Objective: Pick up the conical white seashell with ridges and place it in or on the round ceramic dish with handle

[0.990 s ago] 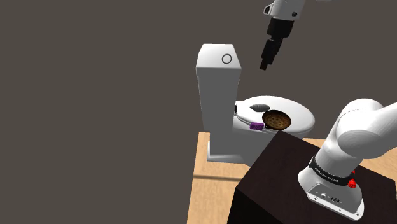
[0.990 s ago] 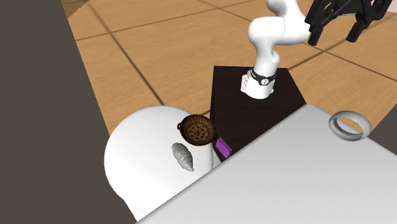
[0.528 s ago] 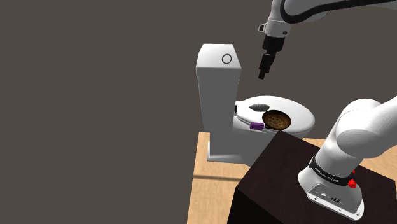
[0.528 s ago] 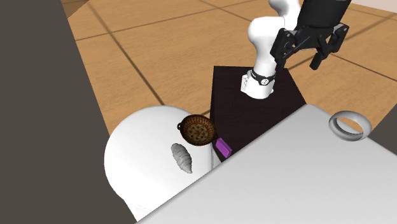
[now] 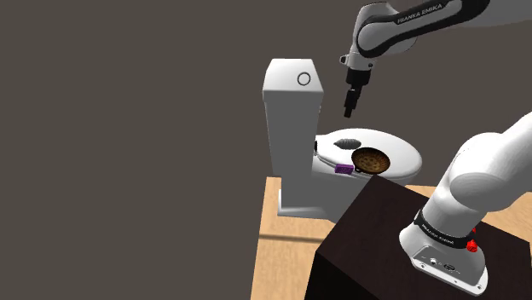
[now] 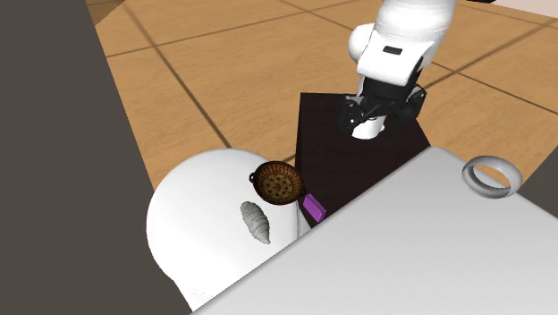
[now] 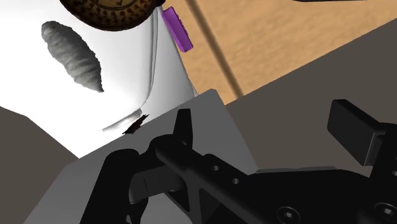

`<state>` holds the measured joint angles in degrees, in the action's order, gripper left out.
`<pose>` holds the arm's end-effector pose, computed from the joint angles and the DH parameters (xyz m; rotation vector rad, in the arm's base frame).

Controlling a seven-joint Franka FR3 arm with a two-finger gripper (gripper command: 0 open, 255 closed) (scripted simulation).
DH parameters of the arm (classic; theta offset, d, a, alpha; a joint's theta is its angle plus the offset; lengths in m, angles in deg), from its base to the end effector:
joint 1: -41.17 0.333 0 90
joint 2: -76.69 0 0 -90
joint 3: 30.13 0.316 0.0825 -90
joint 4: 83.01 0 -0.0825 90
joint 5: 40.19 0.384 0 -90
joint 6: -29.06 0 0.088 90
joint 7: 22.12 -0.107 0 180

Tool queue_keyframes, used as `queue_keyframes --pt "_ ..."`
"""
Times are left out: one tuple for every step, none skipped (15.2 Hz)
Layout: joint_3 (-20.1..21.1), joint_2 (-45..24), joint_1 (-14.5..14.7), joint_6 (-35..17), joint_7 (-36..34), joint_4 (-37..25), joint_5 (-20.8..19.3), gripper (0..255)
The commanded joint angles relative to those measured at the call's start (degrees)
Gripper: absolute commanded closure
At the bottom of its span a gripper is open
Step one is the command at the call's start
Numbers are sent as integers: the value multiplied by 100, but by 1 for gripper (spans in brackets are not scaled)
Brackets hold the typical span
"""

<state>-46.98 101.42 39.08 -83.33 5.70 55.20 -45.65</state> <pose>0.3903 -0.1457 0.4603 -3.0785 -0.3409 0.0269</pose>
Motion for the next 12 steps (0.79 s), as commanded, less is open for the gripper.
queue_keyframes --pt "-177 -395 -17 -230 264 -94 -25 0" --pt "-259 -589 -28 -340 392 -140 -26 0" --pt "-339 -788 -36 -448 522 -193 -21 0" --pt "-416 -992 -46 -553 655 -253 -7 0" --pt "-490 -1201 -57 -655 790 -320 16 0" --pt "-563 -1414 -66 -754 927 -393 46 0" --pt "-629 -1632 -79 -849 1067 -474 85 0" --pt "-690 -1854 -96 -941 1209 -562 132 0" --pt "-744 -2080 -115 -1027 1353 -656 187 0" --pt "-793 -2309 -139 -1109 1499 -757 250 0" --pt "-833 -2540 -168 -1185 1645 -865 319 0" --pt "-865 -2774 -204 -1256 1791 -980 392 0"
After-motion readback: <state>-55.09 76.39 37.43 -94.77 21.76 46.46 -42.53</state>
